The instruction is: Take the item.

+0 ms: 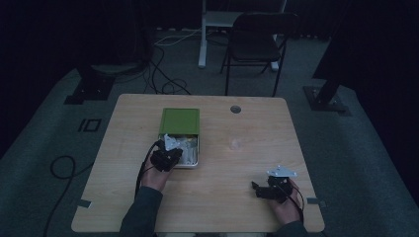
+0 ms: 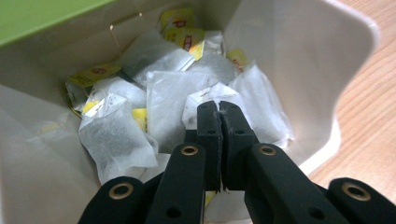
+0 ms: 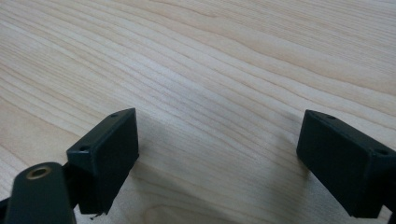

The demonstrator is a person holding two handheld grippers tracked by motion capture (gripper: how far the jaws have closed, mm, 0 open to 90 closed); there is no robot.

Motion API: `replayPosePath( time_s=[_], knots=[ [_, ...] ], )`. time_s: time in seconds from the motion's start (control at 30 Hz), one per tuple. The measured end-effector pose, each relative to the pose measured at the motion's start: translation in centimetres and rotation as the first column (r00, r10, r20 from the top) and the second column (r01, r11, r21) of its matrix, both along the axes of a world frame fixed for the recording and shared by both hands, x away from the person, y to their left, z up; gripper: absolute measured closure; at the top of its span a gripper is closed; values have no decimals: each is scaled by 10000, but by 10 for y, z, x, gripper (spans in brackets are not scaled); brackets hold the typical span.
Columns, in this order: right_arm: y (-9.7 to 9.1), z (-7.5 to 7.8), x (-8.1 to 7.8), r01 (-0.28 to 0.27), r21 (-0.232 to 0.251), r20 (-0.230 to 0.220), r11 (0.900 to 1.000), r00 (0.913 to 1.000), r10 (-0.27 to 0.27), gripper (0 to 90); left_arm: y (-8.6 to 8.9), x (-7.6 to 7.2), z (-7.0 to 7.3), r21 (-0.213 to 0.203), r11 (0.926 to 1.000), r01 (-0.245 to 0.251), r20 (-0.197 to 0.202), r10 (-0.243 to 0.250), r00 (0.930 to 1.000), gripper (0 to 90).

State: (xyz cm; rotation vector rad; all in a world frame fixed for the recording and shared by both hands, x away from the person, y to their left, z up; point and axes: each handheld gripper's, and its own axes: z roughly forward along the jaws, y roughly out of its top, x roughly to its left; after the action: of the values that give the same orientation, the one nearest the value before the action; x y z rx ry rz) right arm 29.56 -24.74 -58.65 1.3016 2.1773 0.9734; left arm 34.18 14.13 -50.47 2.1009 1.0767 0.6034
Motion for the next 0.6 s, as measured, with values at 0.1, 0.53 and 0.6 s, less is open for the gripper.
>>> replayPosePath(
  time_s=[0.1,0.53,0.6],
  knots=[
    [0,0,0,0,4,0,10000,10000,0,125,1,-4,3,-120,9999,100,115,-98,9999,887],
    [0,0,0,-2,-1,6,10000,10000,2,125,3,-16,15,-685,9938,872,26,-873,9962,890],
    [0,0,0,2,3,4,10000,10000,-2,125,3,-18,17,-742,9921,1010,46,-1010,9949,891]
  ],
)
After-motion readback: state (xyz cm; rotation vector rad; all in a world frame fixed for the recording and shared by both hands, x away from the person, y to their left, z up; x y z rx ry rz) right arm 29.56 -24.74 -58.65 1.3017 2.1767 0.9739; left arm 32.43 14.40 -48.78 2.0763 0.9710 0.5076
